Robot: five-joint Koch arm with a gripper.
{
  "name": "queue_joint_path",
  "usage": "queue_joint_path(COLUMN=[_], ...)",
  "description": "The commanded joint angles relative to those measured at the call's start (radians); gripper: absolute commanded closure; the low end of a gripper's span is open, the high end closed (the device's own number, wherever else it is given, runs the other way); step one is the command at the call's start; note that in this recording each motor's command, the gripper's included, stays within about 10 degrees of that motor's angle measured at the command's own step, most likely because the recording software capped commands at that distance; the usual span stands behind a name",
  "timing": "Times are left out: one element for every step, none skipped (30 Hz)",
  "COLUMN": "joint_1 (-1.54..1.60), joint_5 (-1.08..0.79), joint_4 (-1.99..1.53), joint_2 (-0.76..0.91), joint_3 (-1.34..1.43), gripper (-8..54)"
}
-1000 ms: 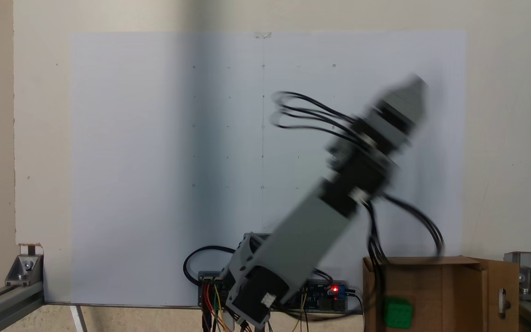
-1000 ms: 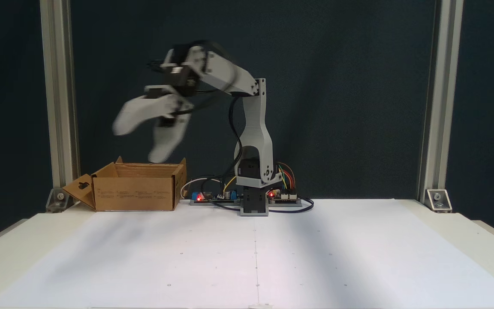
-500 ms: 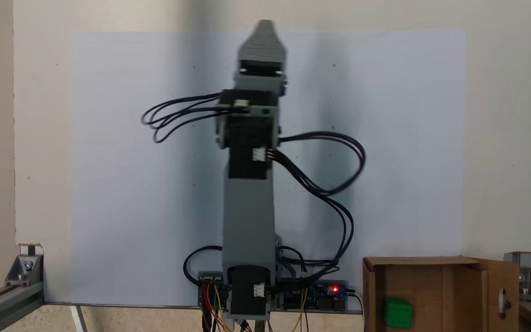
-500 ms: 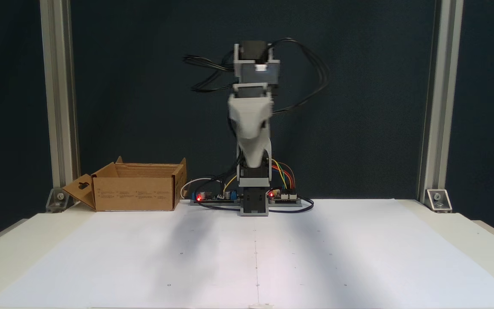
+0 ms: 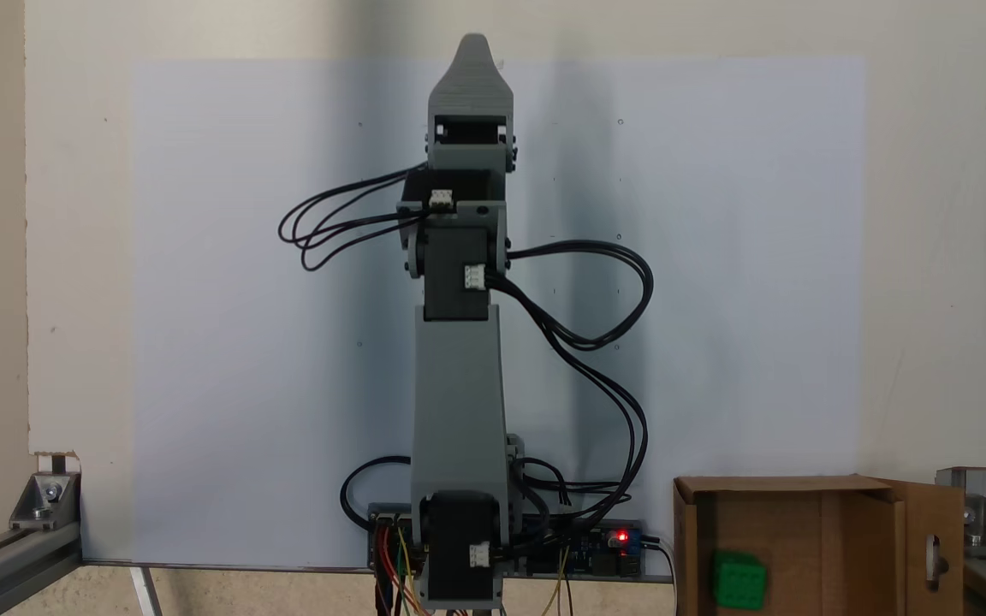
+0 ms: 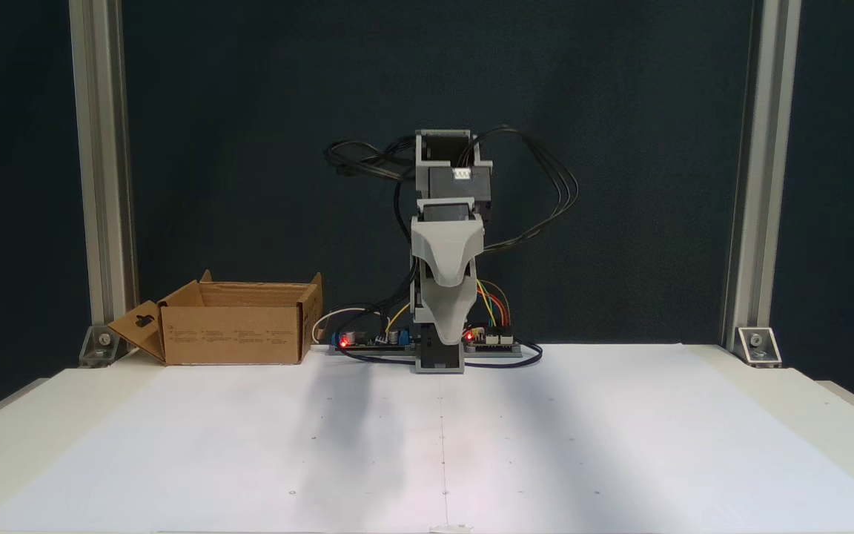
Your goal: Grasp a green dice and put it in the bin.
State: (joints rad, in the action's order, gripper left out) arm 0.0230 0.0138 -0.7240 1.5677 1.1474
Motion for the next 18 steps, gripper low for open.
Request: queue_joint_path(joint_1=[0.017, 0.017, 0.011, 0.009, 0.008, 0.008, 0.006, 0.006, 0.005, 0.003, 0.000, -0.002, -0.005, -0.005, -0.005, -0.005, -0.005, -0.005], joint_5=[0.003, -0.003, -0.003, -0.003, -0.003, -0.003, -0.003, -0.003, -0.002, -0.002, -0.002, -0.003, -0.002, -0.003, -0.003, -0.006, -0.006, -0.006], joint_4=[0.165, 0.199, 0.239, 0.270, 0.322, 0.348, 0.380, 0.418, 0.452, 0.489, 0.523, 0.553, 0.581, 0.616, 0.655, 0.688, 0.716, 0.745], joint_2=[0.055, 0.057, 0.058, 0.058, 0.058, 0.058, 0.058, 0.058, 0.058, 0.058, 0.058, 0.064, 0.071, 0.077, 0.080, 0.083, 0.094, 0.101], joint_3=[0.018, 0.040, 0.051, 0.061, 0.084, 0.104, 0.124, 0.146, 0.170, 0.198, 0.230, 0.265, 0.302, 0.339, 0.374, 0.408, 0.442, 0.469], gripper=[0.3, 0.4, 0.4, 0.4, 0.4, 0.4, 0.4, 0.3, 0.1, 0.1, 0.0, -0.1, 0.0, 0.0, -0.2, -0.2, 0.1, 0.1])
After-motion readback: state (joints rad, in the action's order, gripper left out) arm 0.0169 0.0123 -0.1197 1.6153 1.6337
